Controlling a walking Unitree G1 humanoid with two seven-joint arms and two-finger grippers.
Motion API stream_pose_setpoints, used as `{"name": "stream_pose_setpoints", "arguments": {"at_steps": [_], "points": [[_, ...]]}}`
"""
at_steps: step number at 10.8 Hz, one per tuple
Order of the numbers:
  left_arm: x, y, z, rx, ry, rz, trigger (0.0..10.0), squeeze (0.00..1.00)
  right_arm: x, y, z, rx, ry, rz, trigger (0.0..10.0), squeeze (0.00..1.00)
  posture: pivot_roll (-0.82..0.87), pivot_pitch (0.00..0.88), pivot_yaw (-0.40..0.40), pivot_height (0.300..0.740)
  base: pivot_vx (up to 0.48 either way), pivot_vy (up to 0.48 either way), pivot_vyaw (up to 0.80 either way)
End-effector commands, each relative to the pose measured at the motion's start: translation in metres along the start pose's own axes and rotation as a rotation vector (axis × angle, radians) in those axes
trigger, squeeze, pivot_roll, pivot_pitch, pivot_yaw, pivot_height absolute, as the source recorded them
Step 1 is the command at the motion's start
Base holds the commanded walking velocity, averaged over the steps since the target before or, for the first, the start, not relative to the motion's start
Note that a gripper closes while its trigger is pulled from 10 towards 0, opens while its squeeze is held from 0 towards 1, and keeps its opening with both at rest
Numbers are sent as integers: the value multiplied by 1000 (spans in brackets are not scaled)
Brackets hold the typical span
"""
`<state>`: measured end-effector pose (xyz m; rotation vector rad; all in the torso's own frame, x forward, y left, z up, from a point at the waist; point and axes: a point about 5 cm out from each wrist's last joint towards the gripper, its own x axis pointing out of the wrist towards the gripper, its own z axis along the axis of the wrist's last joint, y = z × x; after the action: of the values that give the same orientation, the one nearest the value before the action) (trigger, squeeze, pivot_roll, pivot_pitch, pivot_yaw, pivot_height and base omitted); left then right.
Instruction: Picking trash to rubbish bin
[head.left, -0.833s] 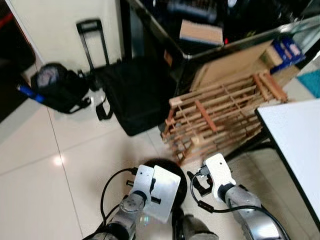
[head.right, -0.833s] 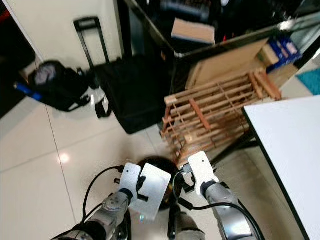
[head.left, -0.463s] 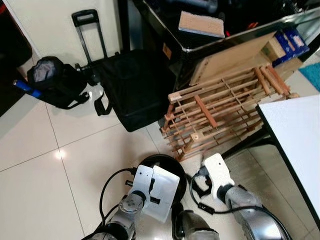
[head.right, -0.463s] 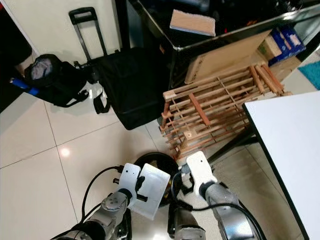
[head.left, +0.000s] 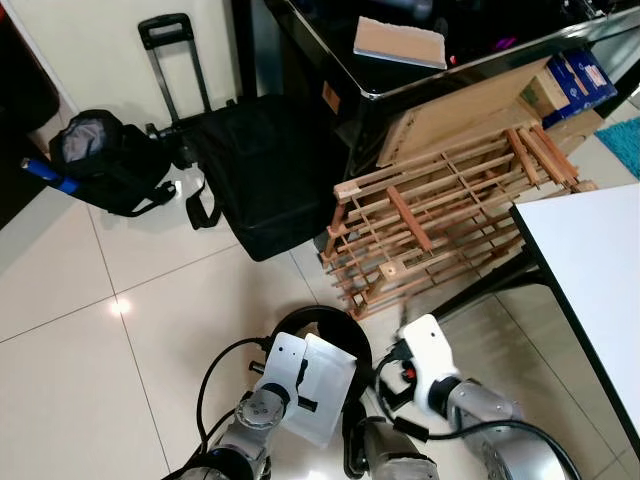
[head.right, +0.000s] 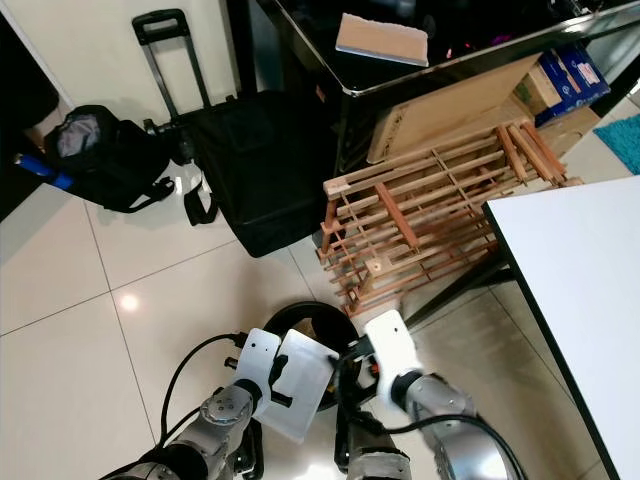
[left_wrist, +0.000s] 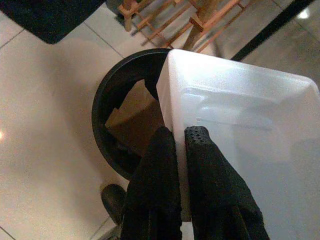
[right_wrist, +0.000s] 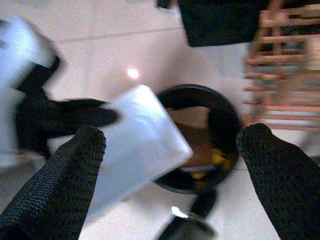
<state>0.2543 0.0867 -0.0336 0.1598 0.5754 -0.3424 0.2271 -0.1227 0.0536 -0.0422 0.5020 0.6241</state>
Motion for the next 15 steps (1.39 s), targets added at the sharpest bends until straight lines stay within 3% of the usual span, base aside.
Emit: {"name": "stream_pose_setpoints", "arguments": {"at_steps": [1, 7, 11, 12, 13, 14, 15], "points": [[-4, -6, -13, 16, 43, -29, 10000, 0, -3, 4, -2, 17, 5, 33, 10000, 0, -127, 335, -60, 740, 0, 0, 0], [-2, 4, -7, 149, 21, 6, 10000, 0, -8, 8, 0, 37, 7, 46, 10000, 0, -131, 353, -67, 740, 0, 0, 0], [-1, 9, -2, 169, 0, 60, 10000, 0, -9, 10, 0, 37, 5, 45, 10000, 0, -133, 363, -68, 740, 0, 0, 0], [-1, 11, -1, 183, -5, 77, 10000, 588, -10, 10, 0, 37, 7, 47, 10000, 0, -133, 365, -69, 740, 0, 0, 0], [-1, 10, -1, 191, -9, 78, 10000, 0, -10, 11, -1, 38, 8, 48, 10000, 0, -133, 370, -69, 740, 0, 0, 0], [-2, 9, -2, 199, -13, 79, 10000, 0, -11, 12, -1, 40, 9, 47, 10000, 0, -132, 370, -68, 740, 0, 0, 0], [-2, 9, -2, 187, -14, 76, 10000, 1000, -11, 12, -1, 40, 9, 47, 10000, 0, -132, 370, -68, 740, 0, 0, 0]]}}
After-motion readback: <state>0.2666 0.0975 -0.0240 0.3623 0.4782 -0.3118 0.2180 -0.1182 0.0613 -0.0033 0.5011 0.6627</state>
